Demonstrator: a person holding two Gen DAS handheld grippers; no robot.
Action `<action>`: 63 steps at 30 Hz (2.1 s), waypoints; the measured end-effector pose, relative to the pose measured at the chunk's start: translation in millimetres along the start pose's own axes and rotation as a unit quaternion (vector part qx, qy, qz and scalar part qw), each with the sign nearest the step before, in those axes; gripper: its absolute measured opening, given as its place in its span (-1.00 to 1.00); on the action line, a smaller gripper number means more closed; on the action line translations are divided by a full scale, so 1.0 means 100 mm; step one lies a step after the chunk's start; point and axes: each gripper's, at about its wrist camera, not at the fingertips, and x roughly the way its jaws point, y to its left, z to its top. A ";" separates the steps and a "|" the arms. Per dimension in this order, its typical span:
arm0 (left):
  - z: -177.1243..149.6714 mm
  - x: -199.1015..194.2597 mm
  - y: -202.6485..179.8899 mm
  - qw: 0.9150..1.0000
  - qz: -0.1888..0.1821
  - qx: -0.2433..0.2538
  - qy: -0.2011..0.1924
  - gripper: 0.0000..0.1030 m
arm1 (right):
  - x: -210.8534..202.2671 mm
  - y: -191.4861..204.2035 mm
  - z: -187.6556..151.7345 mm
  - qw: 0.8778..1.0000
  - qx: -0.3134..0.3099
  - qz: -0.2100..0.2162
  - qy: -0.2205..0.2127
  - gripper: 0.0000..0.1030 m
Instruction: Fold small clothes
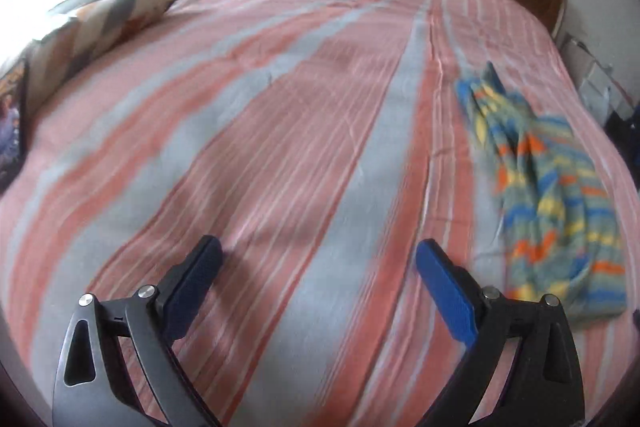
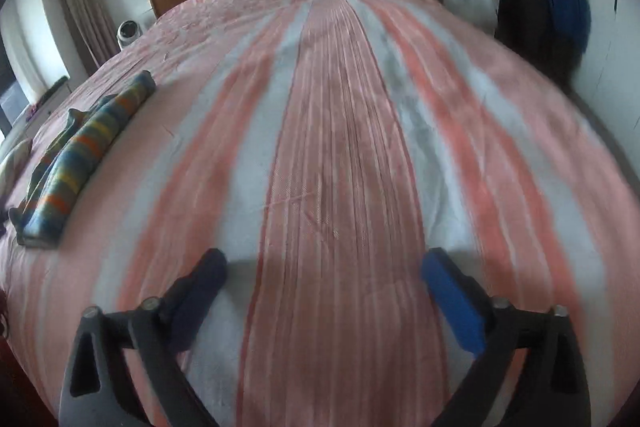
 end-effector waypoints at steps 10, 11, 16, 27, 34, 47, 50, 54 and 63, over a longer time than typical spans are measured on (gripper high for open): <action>-0.08 -0.03 -0.04 1.000 0.001 0.019 -0.018 0.99 | 0.04 0.14 -0.02 0.998 -0.029 -0.047 0.003 1.00; -0.08 -0.04 -0.03 1.000 0.001 0.019 -0.019 0.99 | 0.04 0.12 -0.03 0.999 -0.027 -0.045 0.002 1.00; -0.08 -0.02 -0.04 1.000 0.002 0.020 -0.019 0.99 | 0.04 0.09 -0.04 0.999 -0.022 -0.038 0.001 1.00; -0.08 -0.03 -0.06 0.999 0.007 0.024 -0.020 0.99 | 0.03 0.08 -0.04 0.999 -0.023 -0.038 0.002 1.00; -0.07 -0.02 -0.06 0.999 0.006 0.023 -0.022 0.99 | 0.03 0.08 -0.04 0.999 -0.022 -0.038 0.002 1.00; -0.07 -0.02 -0.06 0.999 0.006 0.023 -0.023 0.99 | 0.03 0.08 -0.04 0.999 -0.022 -0.038 0.002 1.00; -0.07 -0.02 -0.07 0.999 0.006 0.023 -0.023 0.99 | 0.03 0.08 -0.04 0.999 -0.022 -0.038 0.002 1.00; -0.08 -0.02 -0.07 0.999 0.006 0.023 -0.023 0.99 | 0.03 0.08 -0.04 0.999 -0.022 -0.038 0.002 1.00; -0.07 -0.02 -0.07 0.999 0.006 0.023 -0.024 0.99 | 0.03 0.08 -0.04 0.999 -0.022 -0.038 0.002 1.00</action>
